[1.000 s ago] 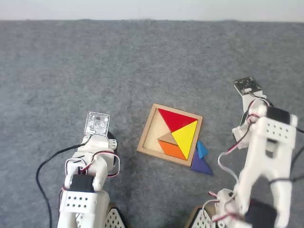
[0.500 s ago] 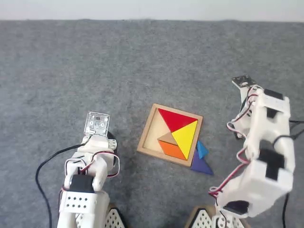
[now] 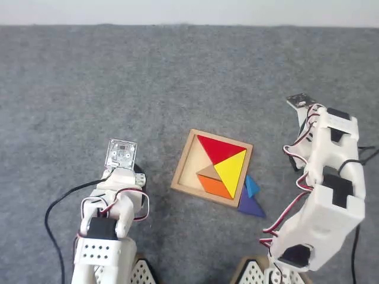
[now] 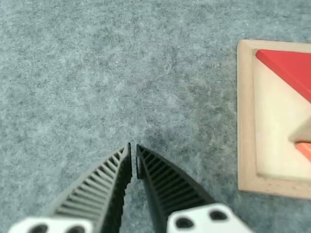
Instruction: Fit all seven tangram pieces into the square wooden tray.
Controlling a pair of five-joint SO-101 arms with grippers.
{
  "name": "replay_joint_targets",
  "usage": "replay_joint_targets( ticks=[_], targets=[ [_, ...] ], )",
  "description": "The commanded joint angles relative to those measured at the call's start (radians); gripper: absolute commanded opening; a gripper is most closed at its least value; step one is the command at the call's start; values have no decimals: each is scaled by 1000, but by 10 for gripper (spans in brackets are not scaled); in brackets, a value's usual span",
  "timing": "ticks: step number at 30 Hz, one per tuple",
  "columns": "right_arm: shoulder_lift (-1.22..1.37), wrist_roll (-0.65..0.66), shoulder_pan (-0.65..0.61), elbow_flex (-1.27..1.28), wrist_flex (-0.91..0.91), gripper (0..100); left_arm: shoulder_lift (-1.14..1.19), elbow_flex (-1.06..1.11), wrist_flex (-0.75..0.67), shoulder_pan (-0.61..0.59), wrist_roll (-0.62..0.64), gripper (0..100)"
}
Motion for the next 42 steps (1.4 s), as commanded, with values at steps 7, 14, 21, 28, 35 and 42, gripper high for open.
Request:
replay_joint_targets(
  ticks=[7,14,21,28,35,42],
  targets=[
    [16,32,12,-41,10,55,-12,-8,2,-5,5,14],
    [-30,-34,5,-51,8,61,-12,-8,2,-5,5,14],
    [-263,-72,-140,-64,131,61,-12,-8,2,-5,5,14],
    [-364,-187,-478,-66,191,61,-12,-8,2,-5,5,14],
    [-320,-281,-759,-100,74,61,-12,-8,2,-5,5,14],
    [-22,-365,-874,-402,134,61,-12,-8,2,-5,5,14]
  ],
)
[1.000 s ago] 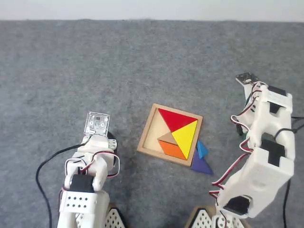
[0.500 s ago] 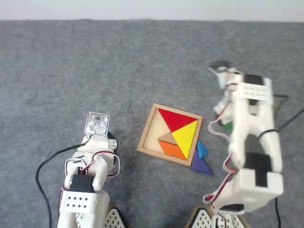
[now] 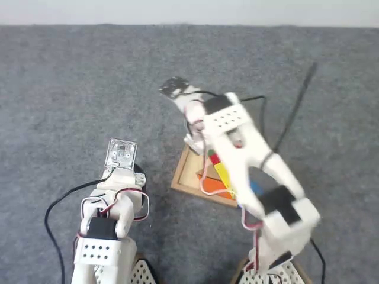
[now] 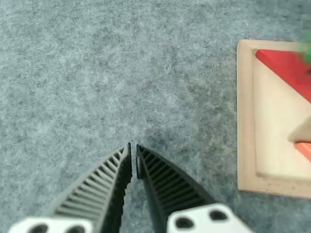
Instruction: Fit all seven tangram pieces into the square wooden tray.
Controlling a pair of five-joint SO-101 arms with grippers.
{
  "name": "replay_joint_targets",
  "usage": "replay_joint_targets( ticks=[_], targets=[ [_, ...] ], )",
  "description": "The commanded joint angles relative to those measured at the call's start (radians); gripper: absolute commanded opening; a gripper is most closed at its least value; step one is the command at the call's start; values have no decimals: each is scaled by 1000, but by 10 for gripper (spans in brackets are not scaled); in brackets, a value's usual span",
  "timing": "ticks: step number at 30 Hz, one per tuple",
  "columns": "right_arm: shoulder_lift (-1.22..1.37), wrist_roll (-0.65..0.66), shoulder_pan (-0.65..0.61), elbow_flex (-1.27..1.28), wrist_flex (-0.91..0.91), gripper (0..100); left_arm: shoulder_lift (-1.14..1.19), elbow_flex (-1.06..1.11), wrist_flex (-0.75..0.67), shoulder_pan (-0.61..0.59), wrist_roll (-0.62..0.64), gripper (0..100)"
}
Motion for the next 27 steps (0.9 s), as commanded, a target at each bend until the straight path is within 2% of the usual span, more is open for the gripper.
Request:
replay_joint_targets(
  ticks=[1,5,11,27],
  targets=[
    [160,-64,-56,-258,59,61,-12,-8,2,-5,5,14],
    [272,-126,-64,-364,130,61,-12,-8,2,-5,5,14],
    [283,-236,-56,-356,194,61,-12,-8,2,-5,5,14],
    [338,-331,-67,-330,189,62,-12,-8,2,-5,5,14]
  ],
)
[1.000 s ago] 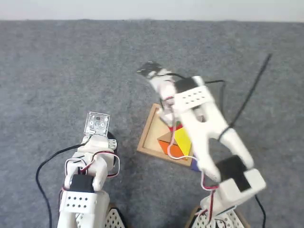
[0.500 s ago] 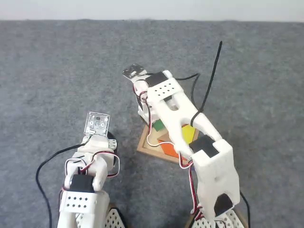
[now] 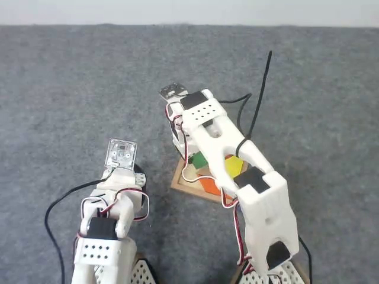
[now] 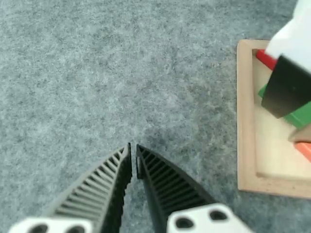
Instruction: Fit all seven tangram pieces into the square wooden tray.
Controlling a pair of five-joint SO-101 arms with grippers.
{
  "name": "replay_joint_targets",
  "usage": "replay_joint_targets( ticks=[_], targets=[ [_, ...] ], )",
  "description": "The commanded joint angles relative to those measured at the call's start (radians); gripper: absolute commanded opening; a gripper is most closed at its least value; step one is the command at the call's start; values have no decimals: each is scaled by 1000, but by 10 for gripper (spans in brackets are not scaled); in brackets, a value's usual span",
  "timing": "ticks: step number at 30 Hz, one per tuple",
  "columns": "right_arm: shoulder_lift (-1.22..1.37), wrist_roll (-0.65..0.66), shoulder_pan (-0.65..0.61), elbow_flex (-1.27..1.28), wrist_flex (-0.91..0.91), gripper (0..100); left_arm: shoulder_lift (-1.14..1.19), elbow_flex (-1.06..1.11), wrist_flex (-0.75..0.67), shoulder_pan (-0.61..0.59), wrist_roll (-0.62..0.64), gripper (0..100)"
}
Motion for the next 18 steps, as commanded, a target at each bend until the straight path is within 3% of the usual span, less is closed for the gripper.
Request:
replay_joint_targets(
  ticks=[1,12,18],
  targets=[
    [5,-15,-12,-28,5,62,-12,-8,2,-5,5,14],
    [8,-17,-50,-32,4,71,-12,-8,2,-5,5,14],
    [8,-12,-54,-32,2,204,-12,-8,2,-5,5,14]
  ],
)
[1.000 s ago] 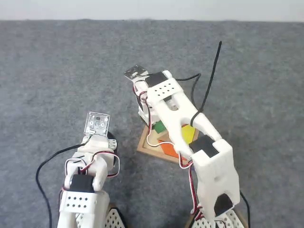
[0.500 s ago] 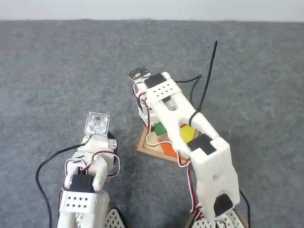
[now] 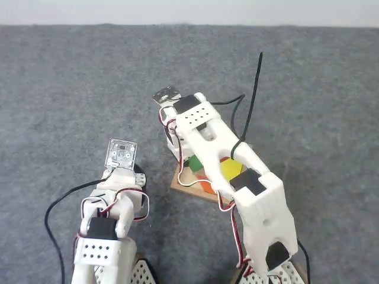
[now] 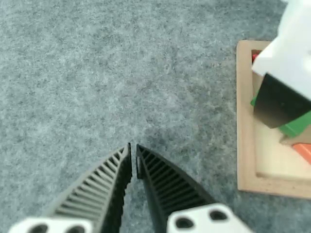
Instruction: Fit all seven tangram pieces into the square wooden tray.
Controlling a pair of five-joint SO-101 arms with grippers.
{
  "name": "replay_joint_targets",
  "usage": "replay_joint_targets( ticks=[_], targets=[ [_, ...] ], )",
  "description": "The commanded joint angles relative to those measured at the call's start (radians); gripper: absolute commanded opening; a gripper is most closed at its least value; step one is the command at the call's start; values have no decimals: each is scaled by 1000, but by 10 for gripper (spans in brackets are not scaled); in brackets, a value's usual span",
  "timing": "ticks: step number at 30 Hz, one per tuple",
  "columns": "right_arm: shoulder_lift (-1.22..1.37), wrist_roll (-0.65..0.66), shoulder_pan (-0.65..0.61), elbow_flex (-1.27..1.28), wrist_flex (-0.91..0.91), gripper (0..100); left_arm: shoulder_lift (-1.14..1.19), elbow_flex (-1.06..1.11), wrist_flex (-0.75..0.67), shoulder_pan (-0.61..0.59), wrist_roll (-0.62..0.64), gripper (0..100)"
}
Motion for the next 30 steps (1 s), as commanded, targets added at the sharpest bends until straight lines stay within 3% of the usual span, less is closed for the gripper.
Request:
replay_joint_targets(
  ticks=[1,11,16,23,27,30],
  targets=[
    [-5,-5,-10,-31,-2,224,-12,-8,2,-5,5,14],
    [-10,-3,-8,-32,-2,243,-12,-8,2,-5,5,14],
    [-159,40,-22,-17,8,242,-12,-8,2,-5,5,14],
    [-458,107,-4,233,-12,242,-12,-8,2,-5,5,14],
    [-621,153,74,348,-25,242,-12,-8,2,-5,5,14],
    [-671,153,101,459,-145,244,-12,-8,2,-5,5,14]
  ],
)
